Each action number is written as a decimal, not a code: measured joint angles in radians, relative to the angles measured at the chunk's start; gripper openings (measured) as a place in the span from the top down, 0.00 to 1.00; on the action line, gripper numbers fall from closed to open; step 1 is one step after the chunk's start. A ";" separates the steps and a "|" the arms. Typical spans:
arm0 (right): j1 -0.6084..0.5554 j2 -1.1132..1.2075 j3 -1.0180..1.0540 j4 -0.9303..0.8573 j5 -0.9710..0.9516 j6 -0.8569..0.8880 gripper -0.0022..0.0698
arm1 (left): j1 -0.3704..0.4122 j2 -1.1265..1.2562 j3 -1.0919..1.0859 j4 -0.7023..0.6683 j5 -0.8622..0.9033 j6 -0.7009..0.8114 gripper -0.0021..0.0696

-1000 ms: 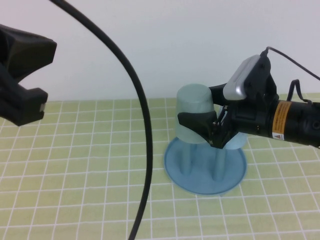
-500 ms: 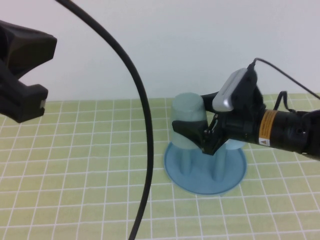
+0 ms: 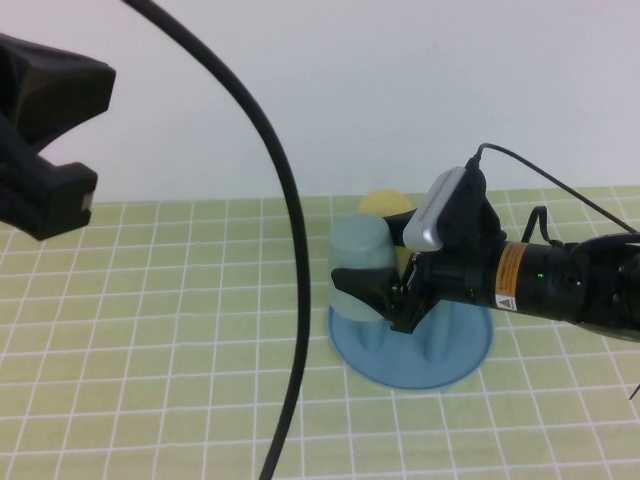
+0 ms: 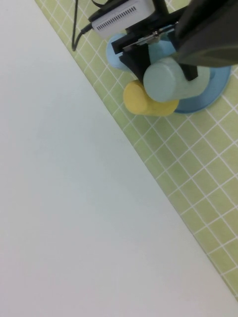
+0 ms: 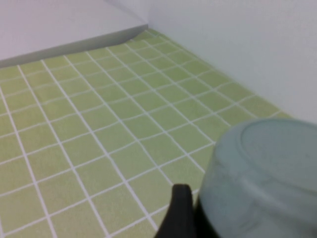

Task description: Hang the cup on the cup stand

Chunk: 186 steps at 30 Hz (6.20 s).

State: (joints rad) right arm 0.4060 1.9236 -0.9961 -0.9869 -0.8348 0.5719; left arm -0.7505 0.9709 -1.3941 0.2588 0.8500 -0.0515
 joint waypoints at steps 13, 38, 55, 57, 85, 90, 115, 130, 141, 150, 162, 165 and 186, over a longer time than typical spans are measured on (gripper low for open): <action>0.000 0.007 0.000 0.001 -0.006 0.000 0.02 | 0.000 0.000 0.000 0.000 -0.002 0.000 0.97; 0.000 -0.615 0.000 -0.126 -0.002 0.071 0.80 | 0.000 0.000 0.262 0.141 -0.260 -0.161 0.97; 0.000 -0.870 0.118 -0.798 -0.123 0.903 0.97 | 0.000 -0.030 0.578 0.292 -0.543 -0.351 0.97; 0.000 -0.881 0.151 -0.801 -0.130 0.914 0.97 | 0.000 -0.053 0.610 0.348 -0.551 -0.402 0.97; 0.000 -1.069 0.484 -0.698 0.276 0.921 0.97 | 0.329 -0.523 0.793 0.389 -0.434 -0.580 0.97; 0.000 -1.069 0.482 -0.542 0.372 0.921 0.97 | 0.514 -0.617 0.793 0.394 -0.430 -0.580 0.97; -0.087 -1.219 0.480 -0.530 0.584 0.921 0.97 | 0.729 -0.907 1.095 -0.150 -0.482 -0.062 0.97; -0.340 -1.688 0.519 -0.654 0.519 0.932 0.97 | 0.818 -1.002 1.427 -0.393 -0.571 0.230 0.97; -0.340 -1.695 0.551 -0.186 0.533 0.529 0.97 | 0.818 -1.002 1.427 -0.393 -0.547 0.233 0.97; -0.342 -1.853 0.688 1.116 1.121 -0.914 0.97 | 0.818 -0.998 1.427 -0.391 -0.547 0.236 0.97; -0.342 -1.896 0.886 1.200 1.154 -1.051 0.97 | 0.816 -0.998 1.427 -0.393 -0.547 0.232 0.97; -0.342 -1.896 0.923 1.137 1.136 -1.017 0.97 | 0.816 -0.998 1.427 -0.393 -0.547 0.232 0.97; -0.377 -1.934 1.023 1.100 1.176 -0.915 0.97 | 0.816 -0.998 1.427 -0.393 -0.547 0.234 0.97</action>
State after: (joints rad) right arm 0.0293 -0.0107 0.0268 0.1132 0.3417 -0.3431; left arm 0.0659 -0.0266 0.0325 -0.1343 0.3027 0.1826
